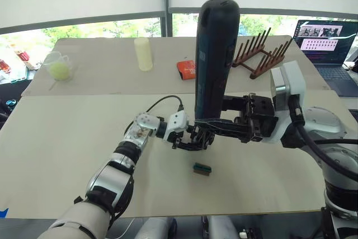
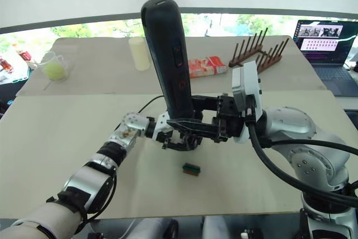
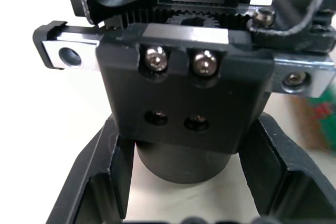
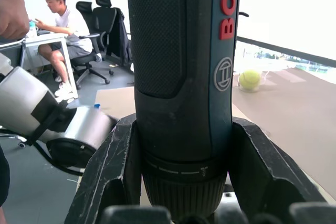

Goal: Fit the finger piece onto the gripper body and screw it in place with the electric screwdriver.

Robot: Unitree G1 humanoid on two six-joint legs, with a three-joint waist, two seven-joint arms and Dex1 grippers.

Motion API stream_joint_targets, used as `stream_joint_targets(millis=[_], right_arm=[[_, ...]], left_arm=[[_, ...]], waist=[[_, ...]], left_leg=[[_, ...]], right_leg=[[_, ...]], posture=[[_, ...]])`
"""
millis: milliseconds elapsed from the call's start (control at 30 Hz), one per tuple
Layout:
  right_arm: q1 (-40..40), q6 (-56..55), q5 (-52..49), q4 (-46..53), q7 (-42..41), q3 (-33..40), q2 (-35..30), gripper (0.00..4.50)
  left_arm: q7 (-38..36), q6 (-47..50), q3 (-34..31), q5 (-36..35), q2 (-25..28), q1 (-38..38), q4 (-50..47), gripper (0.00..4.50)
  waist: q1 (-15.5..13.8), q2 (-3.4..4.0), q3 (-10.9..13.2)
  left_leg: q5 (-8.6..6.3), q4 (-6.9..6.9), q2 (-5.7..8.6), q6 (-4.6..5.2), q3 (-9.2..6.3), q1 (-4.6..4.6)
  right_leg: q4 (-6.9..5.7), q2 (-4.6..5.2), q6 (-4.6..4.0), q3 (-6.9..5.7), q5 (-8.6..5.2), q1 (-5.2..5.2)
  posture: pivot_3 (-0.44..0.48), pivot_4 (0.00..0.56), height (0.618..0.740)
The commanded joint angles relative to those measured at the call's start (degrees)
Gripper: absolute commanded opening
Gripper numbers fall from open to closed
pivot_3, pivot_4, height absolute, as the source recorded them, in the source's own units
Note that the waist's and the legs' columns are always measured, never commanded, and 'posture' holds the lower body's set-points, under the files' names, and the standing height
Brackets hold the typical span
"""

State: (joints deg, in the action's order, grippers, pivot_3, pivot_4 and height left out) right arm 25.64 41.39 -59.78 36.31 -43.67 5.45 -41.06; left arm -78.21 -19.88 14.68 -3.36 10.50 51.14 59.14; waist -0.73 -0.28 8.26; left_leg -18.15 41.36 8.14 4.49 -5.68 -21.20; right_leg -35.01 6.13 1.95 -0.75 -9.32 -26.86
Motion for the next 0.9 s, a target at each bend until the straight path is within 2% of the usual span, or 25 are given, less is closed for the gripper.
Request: stream_joint_targets(millis=[33, 100, 233, 333, 500, 700, 867, 900], right_arm=[[0.5, -1.8, -1.1, 2.6, -0.2, 1.6, 0.3, 1.9], [0.4, -1.9, -1.1, 2.7, 0.0, 1.5, 0.5, 1.9], [0.3, -2.1, -0.9, 2.7, 0.2, 1.5, 1.0, 1.9], [0.3, -2.3, -0.2, 2.2, 0.1, 1.3, 1.4, 1.9], [0.4, -2.4, 0.5, 1.9, 0.3, 1.0, 2.1, 1.9], [1.0, -2.8, 2.2, 1.3, 0.3, 0.2, 3.4, 1.9], [1.8, -3.3, 4.4, 0.9, -0.5, -0.7, 4.4, 1.9], [2.0, -3.4, 4.9, 0.8, -0.6, -1.0, 4.5, 1.9]], left_arm=[[2.0, -0.2, -1.7, 0.3, 0.0, 0.2, 0.6, 3.76], [2.7, 1.0, -2.5, -0.3, 0.5, -1.3, -1.4, 4.5], [5.6, 6.9, -5.0, -2.8, 1.6, -6.4, -10.5, 4.5], [7.6, 11.6, -4.4, -3.0, 2.6, -13.1, -22.0, 4.5], [13.2, 18.4, -3.3, -3.2, 1.7, -20.7, -35.2, 4.5], [19.0, 20.1, -0.8, -0.8, 1.2, -25.3, -42.0, 4.5], [21.8, 19.7, -0.4, -0.9, 0.5, -25.2, -41.2, 4.5], [21.6, 19.5, 0.0, -1.0, 0.5, -25.2, -40.9, 3.98]], waist=[[0.1, 0.0, 0.0], [0.0, 0.0, 0.0], [0.1, 0.0, 0.0], [0.1, 0.0, 0.0], [-0.1, 0.01, 0.0], [-0.4, 0.01, 0.0], [-0.4, 0.01, 0.0], [-0.4, 0.01, 0.0]], left_leg=[[0.0, 0.02, 0.0, 0.0, 0.01, 0.0], [0.0, 0.04, 0.0, 0.0, 0.01, 0.0], [0.0, 0.02, -0.01, 0.01, 0.0, 0.01], [0.0, 0.03, -0.01, 0.01, 0.01, 0.01], [0.0, 0.03, -0.01, 0.0, 0.0, 0.03], [0.0, 0.05, 0.0, 0.0, 0.0, 0.08], [-0.01, 0.03, 0.0, 0.0, 0.0, 0.09], [0.0, 0.03, 0.0, 0.0, 0.01, 0.1]], right_leg=[[0.0, -0.01, 0.01, 0.0, 0.0, 0.0], [-0.02, -0.01, 0.01, 0.0, 0.0, 0.0], [-0.03, -0.03, 0.01, 0.02, 0.0, -0.02], [-0.05, -0.03, 0.01, 0.04, 0.0, -0.02], [-0.05, -0.06, 0.01, 0.03, 0.0, -0.01], [-0.01, -0.07, 0.02, 0.01, 0.01, 0.08], [-0.01, -0.09, 0.02, -0.02, 0.01, 0.07], [-0.01, -0.09, 0.02, -0.02, 0.01, 0.07]], posture=[[0.0, 0.15, 0.74], [0.0, 0.15, 0.74], [0.0, 0.15, 0.74], [0.0, 0.15, 0.74], [0.0, 0.15, 0.74], [0.0, 0.15, 0.74], [0.0, 0.15, 0.74], [0.0, 0.15, 0.74]])
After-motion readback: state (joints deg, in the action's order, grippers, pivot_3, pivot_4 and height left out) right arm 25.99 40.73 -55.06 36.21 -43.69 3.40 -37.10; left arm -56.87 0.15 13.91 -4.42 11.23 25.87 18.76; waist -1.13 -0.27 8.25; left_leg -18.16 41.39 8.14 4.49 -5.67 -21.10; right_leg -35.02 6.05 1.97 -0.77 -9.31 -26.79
